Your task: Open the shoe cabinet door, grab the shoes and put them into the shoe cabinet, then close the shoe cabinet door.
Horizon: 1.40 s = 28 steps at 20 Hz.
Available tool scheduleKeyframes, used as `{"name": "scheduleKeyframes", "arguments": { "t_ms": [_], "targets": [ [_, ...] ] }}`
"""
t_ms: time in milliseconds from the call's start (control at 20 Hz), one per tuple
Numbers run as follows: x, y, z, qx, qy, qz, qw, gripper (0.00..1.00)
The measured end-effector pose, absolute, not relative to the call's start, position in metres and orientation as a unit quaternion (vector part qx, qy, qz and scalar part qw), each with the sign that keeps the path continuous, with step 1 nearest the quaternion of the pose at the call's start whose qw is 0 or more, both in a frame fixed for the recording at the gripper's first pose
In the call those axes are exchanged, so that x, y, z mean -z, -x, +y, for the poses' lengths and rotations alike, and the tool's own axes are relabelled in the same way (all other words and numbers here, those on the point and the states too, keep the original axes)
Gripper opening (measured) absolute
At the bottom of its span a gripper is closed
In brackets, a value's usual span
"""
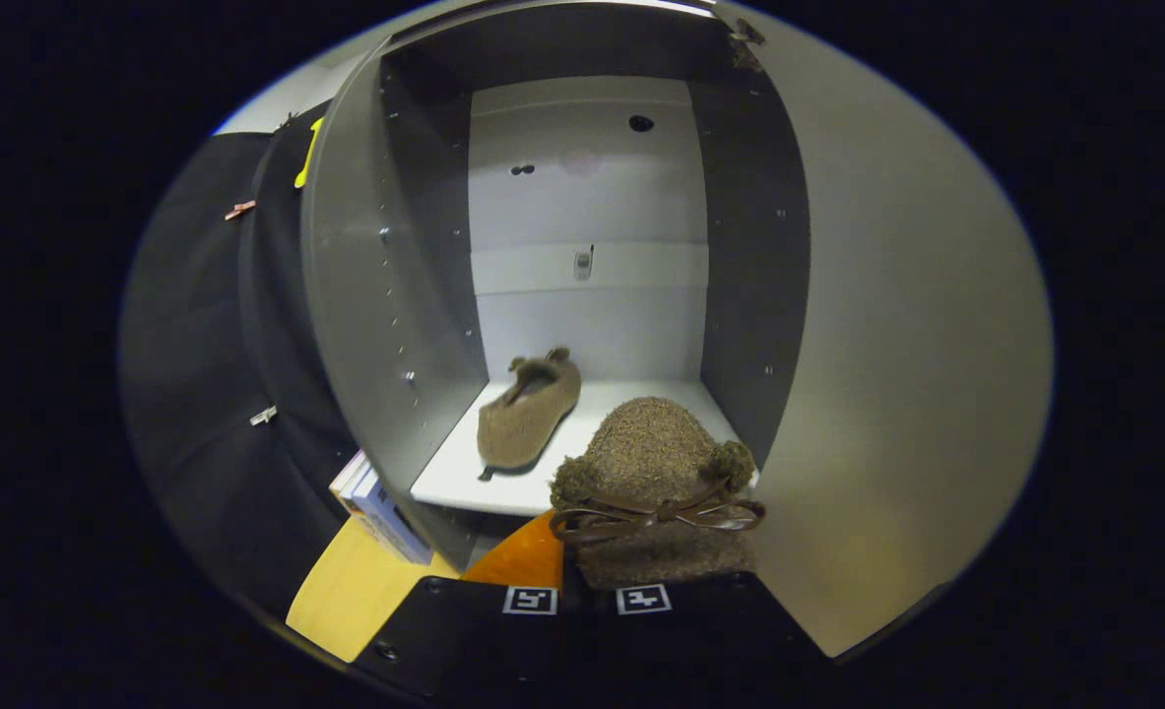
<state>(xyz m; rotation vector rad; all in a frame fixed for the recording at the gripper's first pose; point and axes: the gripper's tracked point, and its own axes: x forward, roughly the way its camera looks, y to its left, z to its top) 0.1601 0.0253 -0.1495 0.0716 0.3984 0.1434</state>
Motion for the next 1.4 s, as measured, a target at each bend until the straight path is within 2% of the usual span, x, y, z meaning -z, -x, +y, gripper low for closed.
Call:
{"name": "scheduleKeyframes", "arguments": {
  "t_ms": [300, 600, 1050, 1300, 1400],
  "targets": [
    [0.136, -0.256, 0.024, -0.056, -0.043, 0.208, 0.975, 0.07],
    [0.182, -0.344, 0.031, -0.046, 0.001, 0.235, 0.971, 0.07],
    [0.251, -0.395, 0.038, -0.04, 0.002, 0.315, 0.948, 0.08],
    [0.251, -0.393, 0.038, -0.028, -0.04, 0.334, 0.941, 0.14],
    [0.249, -0.386, 0.04, -0.031, -0.048, 0.344, 0.937, 0.28]
  ]
}}
